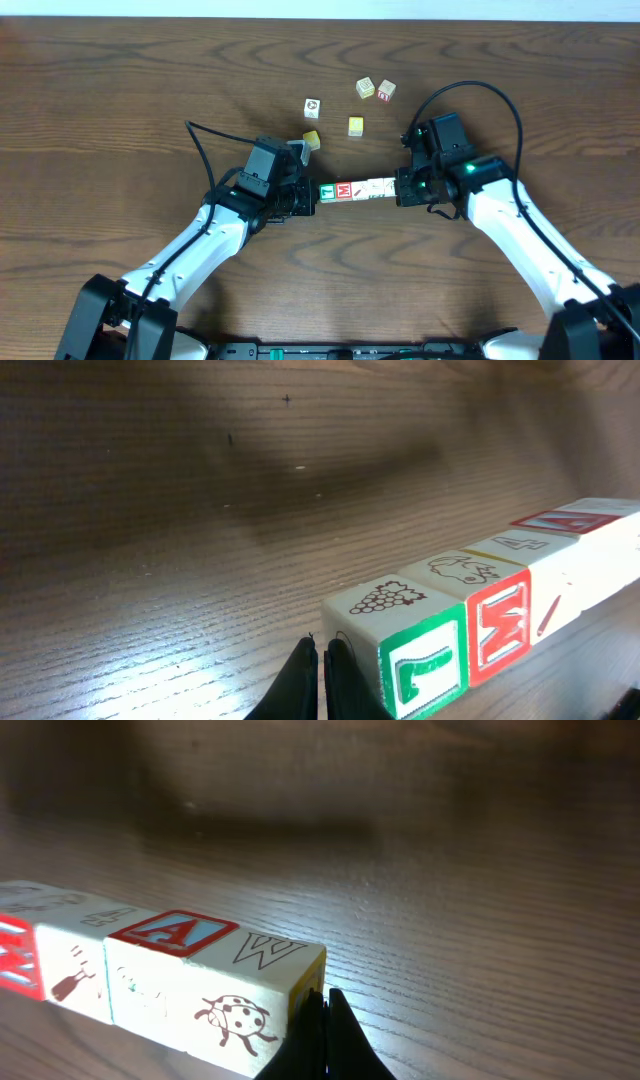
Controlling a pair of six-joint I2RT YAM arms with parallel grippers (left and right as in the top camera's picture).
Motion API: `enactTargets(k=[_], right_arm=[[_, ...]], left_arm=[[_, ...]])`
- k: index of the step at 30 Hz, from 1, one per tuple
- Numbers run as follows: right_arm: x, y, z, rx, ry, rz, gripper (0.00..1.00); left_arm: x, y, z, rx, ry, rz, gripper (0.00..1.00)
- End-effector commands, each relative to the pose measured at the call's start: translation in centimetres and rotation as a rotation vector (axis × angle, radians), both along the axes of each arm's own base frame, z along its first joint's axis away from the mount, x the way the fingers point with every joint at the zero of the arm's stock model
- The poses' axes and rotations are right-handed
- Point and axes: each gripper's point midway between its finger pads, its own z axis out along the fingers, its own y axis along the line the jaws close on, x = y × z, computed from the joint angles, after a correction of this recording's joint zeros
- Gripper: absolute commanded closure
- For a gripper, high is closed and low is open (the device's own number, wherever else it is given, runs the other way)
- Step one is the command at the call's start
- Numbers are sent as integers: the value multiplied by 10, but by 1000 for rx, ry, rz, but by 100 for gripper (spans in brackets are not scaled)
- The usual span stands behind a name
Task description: Lift 5 blocks
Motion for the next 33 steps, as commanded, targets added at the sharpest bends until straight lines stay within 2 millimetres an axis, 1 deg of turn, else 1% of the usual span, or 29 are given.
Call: enactTargets(k=[1,15,19,23,28,33], right_arm=[[-11,45,7,156,47,122,99],[-7,46,2,155,48,122,99],[-7,46,-3,148,60,119,99],[-8,46,-9,142,76,118,99],[-7,46,-9,143,73,119,99],[-6,46,-8,144,66,118,99]], left_arm=[[-8,-33,25,-107,-29,-129,93],[-10,-27,18,-64,-21,-119,93],[-10,-26,16,-60,-19,-117,93],[-12,-25,10,-50,-4,-114,93],[-13,-24,0,-38,23,-114,93],[-18,-34,-11,-30,36,-144,93]])
